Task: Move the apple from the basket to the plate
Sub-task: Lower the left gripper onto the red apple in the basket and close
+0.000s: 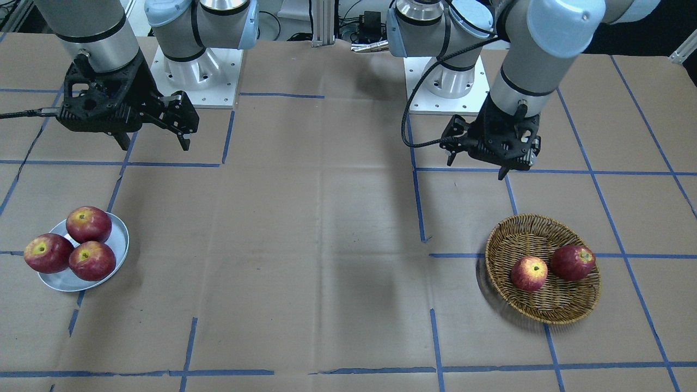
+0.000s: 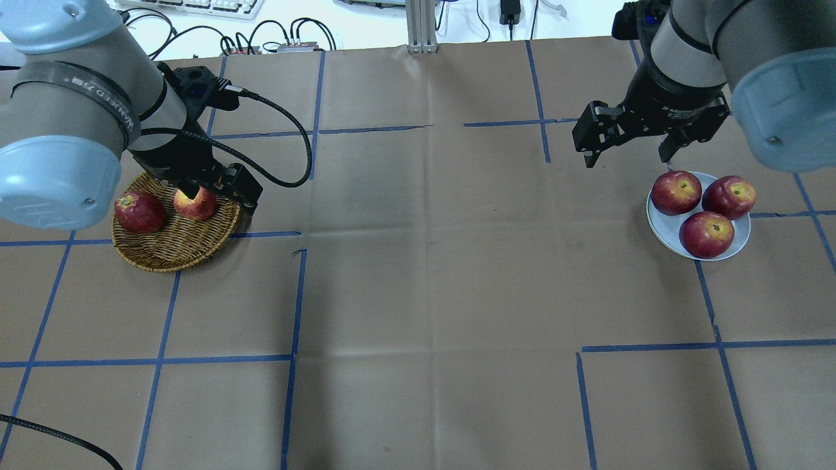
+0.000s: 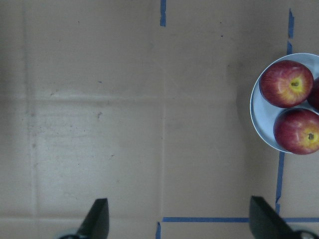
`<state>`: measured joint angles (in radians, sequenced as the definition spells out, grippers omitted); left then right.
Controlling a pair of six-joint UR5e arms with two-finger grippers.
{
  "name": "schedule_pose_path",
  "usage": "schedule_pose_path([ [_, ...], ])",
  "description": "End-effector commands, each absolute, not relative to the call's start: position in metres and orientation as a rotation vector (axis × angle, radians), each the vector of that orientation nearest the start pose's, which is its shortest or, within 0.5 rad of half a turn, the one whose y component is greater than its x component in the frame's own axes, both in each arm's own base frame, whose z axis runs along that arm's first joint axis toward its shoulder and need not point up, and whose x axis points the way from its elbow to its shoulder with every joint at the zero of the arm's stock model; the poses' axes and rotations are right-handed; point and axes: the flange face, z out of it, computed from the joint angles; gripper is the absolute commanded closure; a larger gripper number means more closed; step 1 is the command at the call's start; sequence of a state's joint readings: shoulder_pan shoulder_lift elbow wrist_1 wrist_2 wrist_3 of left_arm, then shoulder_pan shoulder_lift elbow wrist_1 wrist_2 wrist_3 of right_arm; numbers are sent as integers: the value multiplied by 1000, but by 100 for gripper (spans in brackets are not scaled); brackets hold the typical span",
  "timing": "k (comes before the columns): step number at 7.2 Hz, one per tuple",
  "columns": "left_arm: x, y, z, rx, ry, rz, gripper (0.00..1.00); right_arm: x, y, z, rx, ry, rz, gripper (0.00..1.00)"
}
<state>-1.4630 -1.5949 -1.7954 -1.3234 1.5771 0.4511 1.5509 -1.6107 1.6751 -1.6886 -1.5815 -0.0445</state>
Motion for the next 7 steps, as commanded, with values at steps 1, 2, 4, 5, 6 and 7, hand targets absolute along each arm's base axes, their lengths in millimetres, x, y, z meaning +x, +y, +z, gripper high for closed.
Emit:
schedule_pose_path([
  [1, -6, -550, 332, 654, 3072, 4, 1, 123, -482, 468, -38, 3153, -84, 0],
  [2, 18, -567, 312, 675, 3053, -44, 1, 123, -482, 468, -38, 3153, -84, 0],
  [4, 46, -590, 279, 696, 3046, -26, 1, 123, -482, 467, -38, 3153, -79, 0],
  [5, 57, -601, 263, 737, 3022, -71, 1, 123, -482, 467, -38, 3153, -79, 0],
  [6, 61, -603, 248, 735, 3034, -49, 1, 123, -482, 467, -38, 3153, -79, 0],
  [7, 63, -604, 240, 735, 3041, -33, 1, 123, -482, 467, -38, 3153, -79, 0],
])
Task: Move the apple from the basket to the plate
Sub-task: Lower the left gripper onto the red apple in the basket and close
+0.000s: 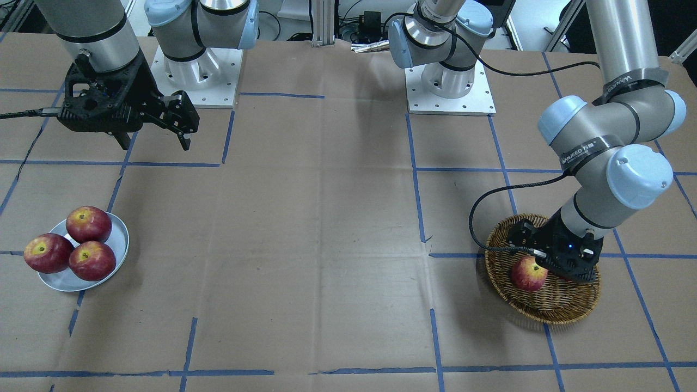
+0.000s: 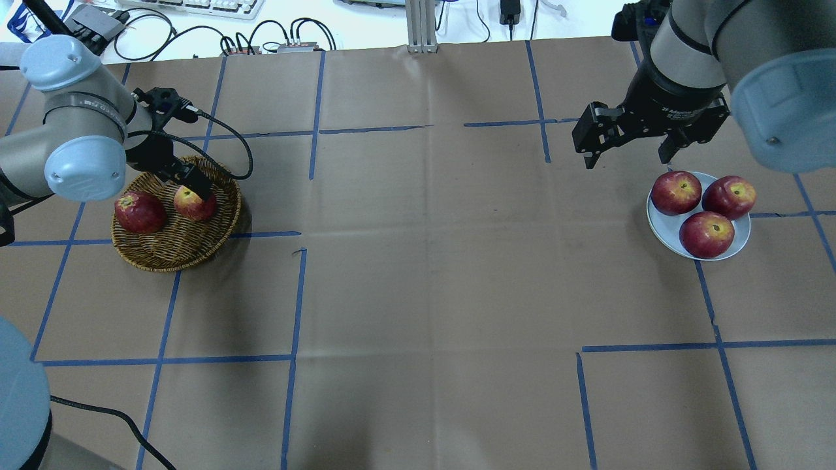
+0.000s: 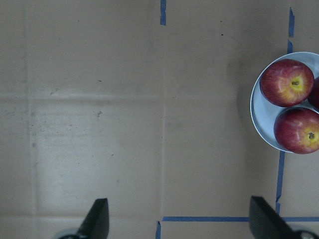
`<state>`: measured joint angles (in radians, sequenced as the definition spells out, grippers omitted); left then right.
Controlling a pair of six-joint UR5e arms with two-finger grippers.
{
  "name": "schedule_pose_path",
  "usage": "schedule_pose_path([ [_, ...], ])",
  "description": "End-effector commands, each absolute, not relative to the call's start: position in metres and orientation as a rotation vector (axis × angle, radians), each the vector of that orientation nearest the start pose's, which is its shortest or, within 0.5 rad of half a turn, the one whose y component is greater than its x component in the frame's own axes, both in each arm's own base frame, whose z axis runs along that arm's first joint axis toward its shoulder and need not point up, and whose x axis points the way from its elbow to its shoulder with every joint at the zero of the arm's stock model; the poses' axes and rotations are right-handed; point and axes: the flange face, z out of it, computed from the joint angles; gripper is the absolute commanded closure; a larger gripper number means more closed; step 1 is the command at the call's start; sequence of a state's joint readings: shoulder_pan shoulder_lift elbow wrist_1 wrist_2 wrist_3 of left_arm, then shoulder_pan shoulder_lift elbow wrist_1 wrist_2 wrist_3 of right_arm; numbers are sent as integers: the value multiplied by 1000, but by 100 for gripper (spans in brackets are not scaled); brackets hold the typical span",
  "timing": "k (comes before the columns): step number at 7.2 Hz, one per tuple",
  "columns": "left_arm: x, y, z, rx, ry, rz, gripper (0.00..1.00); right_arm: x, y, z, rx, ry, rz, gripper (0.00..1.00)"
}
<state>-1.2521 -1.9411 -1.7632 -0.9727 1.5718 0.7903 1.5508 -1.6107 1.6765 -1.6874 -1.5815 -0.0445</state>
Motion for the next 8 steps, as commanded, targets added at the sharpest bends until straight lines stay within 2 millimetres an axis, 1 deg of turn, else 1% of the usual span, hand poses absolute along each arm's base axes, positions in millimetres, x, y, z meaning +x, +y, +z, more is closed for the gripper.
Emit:
schedule_pose_path([
  [1, 64, -606, 226, 742, 3052, -2, 1, 123, -482, 467, -38, 3153, -79, 0],
  [3, 64, -602, 197, 796, 3068, 69, 1, 123, -482, 467, -38, 3153, -79, 0],
  [4, 72, -604, 196, 777, 3072, 67, 12, 123, -482, 468, -38, 3153, -84, 0],
  [5, 74, -605, 195, 783, 3065, 75, 41, 123, -482, 468, -38, 3153, -84, 0],
  [6, 74, -606, 197, 780, 3061, 72, 65, 123, -482, 467, -38, 3153, -82, 0],
  [7, 72, -606, 207, 770, 3055, 49, 69, 123, -482, 468, -38, 3153, -84, 0],
  [8, 64, -609, 234, 779, 3021, -9, 69, 123, -482, 467, -38, 3153, -82, 0],
])
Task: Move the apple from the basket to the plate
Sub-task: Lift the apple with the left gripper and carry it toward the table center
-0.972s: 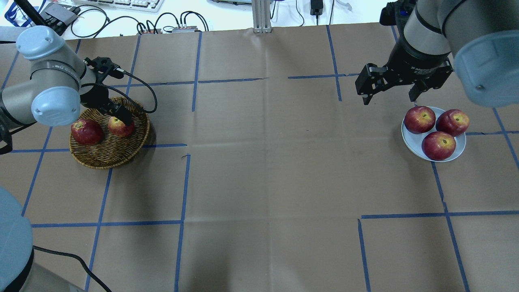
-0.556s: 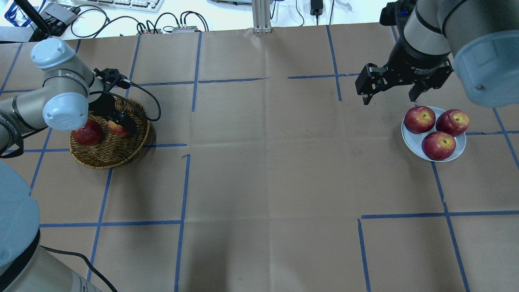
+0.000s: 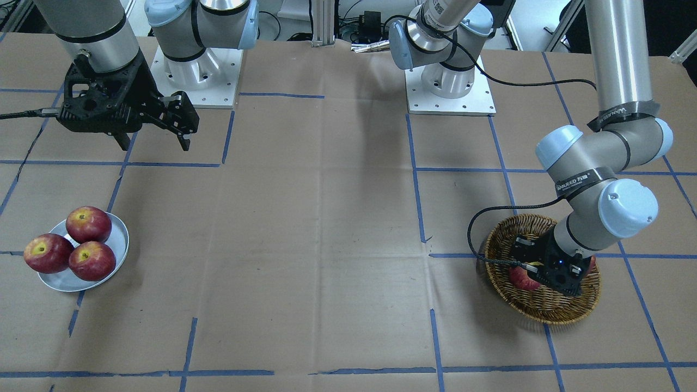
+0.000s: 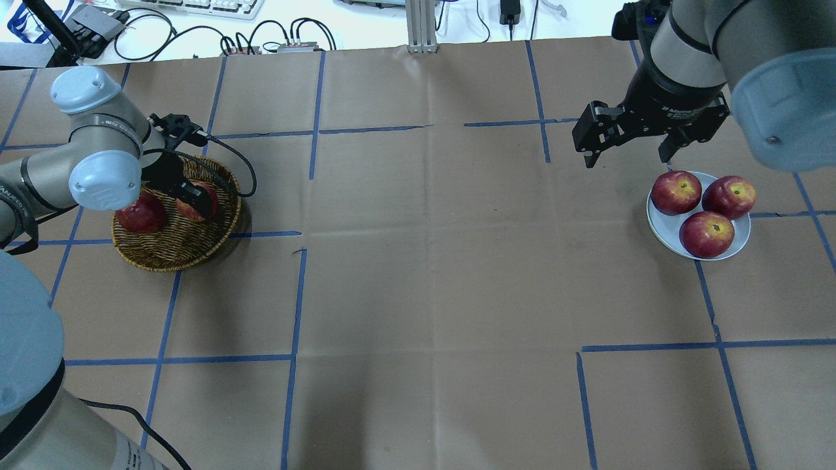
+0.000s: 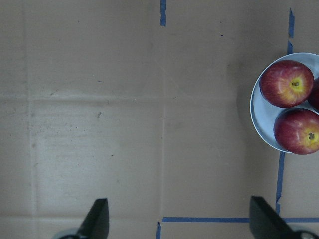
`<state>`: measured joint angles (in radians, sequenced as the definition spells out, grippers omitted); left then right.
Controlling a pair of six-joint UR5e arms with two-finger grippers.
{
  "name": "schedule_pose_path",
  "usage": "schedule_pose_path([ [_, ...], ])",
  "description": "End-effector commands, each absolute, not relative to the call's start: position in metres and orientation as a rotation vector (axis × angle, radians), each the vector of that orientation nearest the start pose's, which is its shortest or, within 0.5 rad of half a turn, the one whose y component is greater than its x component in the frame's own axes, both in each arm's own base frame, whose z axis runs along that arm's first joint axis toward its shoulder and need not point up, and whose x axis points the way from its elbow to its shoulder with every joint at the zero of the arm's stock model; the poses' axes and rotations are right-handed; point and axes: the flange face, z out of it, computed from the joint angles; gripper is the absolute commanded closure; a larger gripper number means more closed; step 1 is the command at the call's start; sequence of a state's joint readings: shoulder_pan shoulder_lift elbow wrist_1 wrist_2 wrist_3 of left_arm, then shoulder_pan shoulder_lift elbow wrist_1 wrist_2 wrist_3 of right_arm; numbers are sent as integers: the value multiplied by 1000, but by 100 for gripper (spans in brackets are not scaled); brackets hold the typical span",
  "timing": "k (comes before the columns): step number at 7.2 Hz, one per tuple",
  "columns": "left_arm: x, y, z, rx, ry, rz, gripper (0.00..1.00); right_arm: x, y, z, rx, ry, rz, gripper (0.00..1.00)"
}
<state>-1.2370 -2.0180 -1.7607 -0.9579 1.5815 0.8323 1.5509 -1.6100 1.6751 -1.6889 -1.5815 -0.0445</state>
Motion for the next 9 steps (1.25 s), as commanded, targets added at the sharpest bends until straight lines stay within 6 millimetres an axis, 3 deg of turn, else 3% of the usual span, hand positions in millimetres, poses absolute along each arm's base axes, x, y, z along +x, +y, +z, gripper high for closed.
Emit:
schedule_pose_path([
  [1, 47, -608, 276, 760, 3005, -55, 69, 123, -482, 468, -38, 3153, -84, 0],
  [2, 5, -603, 293, 687, 3026, -61, 69, 123, -482, 467, -38, 3153, -82, 0],
  [3, -50, -600, 301, 615, 3042, -86, 69, 123, -482, 468, -38, 3153, -84, 0],
  [5, -159, -577, 303, 386, 3093, -98, 69, 123, -482, 467, -38, 3151, -82, 0],
  [6, -210, -565, 295, 287, 3110, -92, 68, 123, -482, 467, -38, 3151, -82, 0],
  [7, -246, -553, 283, 249, 3118, -73, 68, 123, -482, 467, -38, 3153, -82, 0],
  [8, -280, -543, 259, 164, 3127, -16, 68, 123, -482, 466, -38, 3153, -79, 0],
  [9, -311, -535, 234, 187, 3121, -6, 68, 123, -482, 466, -38, 3153, -79, 0],
])
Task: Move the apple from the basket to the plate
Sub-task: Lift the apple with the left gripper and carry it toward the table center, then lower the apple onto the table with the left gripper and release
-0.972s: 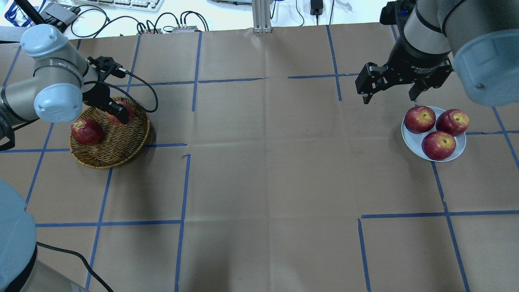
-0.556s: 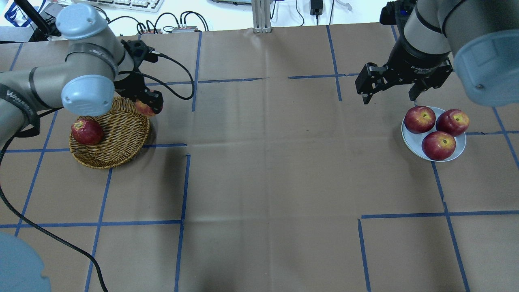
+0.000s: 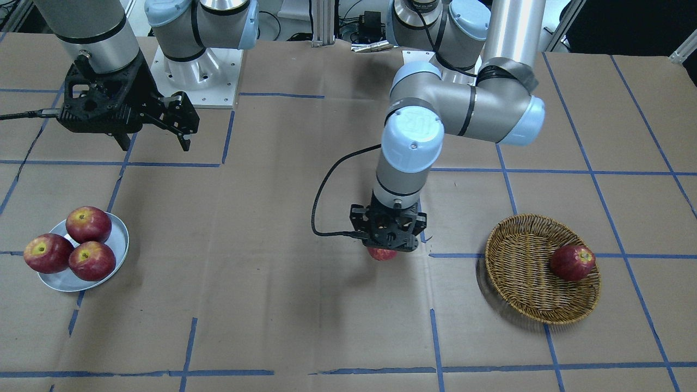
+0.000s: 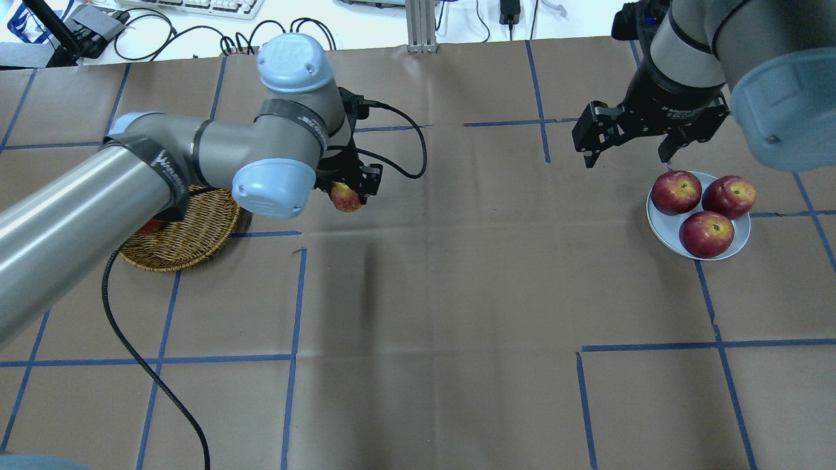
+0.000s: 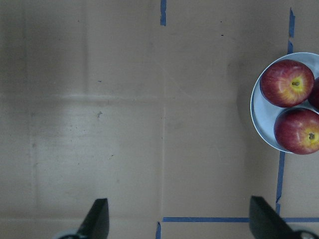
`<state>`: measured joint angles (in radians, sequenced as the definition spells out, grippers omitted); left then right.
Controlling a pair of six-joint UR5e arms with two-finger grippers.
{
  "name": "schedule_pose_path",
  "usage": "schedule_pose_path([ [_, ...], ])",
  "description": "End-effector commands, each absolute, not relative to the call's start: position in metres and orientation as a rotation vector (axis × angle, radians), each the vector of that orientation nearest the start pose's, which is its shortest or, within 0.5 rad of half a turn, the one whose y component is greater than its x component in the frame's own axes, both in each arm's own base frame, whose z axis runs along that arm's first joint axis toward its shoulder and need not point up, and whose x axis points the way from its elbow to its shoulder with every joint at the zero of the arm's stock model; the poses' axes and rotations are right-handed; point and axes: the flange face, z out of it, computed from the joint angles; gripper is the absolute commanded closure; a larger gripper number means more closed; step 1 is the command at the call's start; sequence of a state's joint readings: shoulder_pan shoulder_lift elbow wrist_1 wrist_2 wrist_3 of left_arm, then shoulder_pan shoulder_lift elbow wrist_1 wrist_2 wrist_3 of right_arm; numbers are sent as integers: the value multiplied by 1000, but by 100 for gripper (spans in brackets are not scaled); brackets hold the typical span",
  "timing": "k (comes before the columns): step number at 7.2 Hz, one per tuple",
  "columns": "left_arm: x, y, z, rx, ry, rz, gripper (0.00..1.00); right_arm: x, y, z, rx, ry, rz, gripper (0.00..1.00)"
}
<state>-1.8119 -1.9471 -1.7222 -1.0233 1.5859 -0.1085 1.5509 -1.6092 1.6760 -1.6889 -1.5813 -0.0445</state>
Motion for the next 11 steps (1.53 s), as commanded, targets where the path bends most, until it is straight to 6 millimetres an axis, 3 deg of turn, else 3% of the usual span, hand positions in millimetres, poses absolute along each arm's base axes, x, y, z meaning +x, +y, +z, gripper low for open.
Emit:
schedule_pose_path([
  [1, -331, -535, 212, 199, 3134, -70, 68, 123, -482, 466, -38, 3153, -79, 0],
  [2, -341, -536, 197, 178, 3138, -77, 68, 123, -482, 466, -41, 3153, -79, 0],
  [5, -349, -535, 191, 188, 3147, -85, 64, 123, -483, 466, -43, 3153, -77, 0],
  [6, -348, -536, 191, 188, 3143, -87, 49, 123, -483, 466, -46, 3153, -77, 0],
  [7, -348, -536, 191, 188, 3141, -86, 7, 123, -482, 466, -46, 3153, -79, 0],
  [9, -352, -534, 200, 196, 3154, -101, 2, 123, -482, 466, -46, 3150, -82, 0],
  [10, -353, -531, 216, 201, 3158, -132, 2, 123, -482, 466, -43, 3147, -82, 0],
  [11, -350, -530, 245, 204, 3164, -187, 2, 124, -482, 467, -34, 3142, -84, 0],
])
